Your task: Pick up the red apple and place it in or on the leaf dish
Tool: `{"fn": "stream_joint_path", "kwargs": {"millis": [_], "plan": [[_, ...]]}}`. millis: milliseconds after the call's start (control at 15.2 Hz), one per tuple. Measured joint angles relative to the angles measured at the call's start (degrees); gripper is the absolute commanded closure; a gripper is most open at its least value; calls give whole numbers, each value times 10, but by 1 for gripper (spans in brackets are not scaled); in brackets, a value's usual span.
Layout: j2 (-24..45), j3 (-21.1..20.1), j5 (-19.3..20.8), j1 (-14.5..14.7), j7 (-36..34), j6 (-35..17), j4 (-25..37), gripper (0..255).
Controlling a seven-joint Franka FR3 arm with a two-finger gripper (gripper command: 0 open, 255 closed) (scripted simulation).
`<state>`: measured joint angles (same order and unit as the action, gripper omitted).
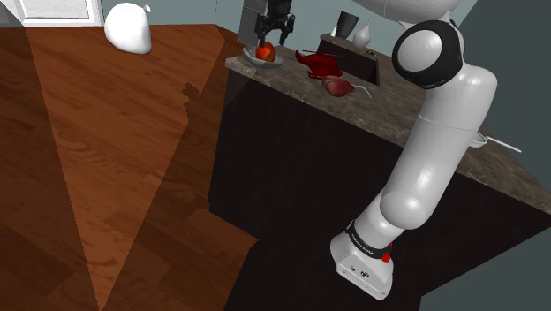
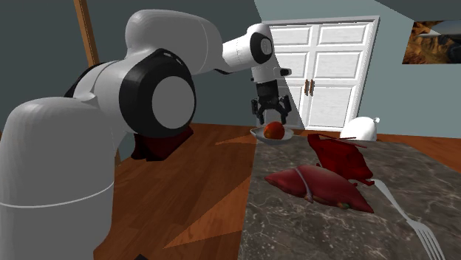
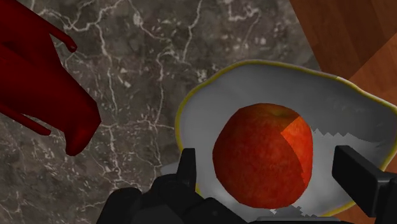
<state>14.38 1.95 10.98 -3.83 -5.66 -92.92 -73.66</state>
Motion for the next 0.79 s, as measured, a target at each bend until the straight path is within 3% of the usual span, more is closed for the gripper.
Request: {"fn": "stream_joint_path", "kwargs": {"millis": [132,396,792], "plan": [[2,0,0,1,1,11,13,0],[29,-3,1,8,5,80,110,0],[31,-3,1,8,6,89,120,0]]}}
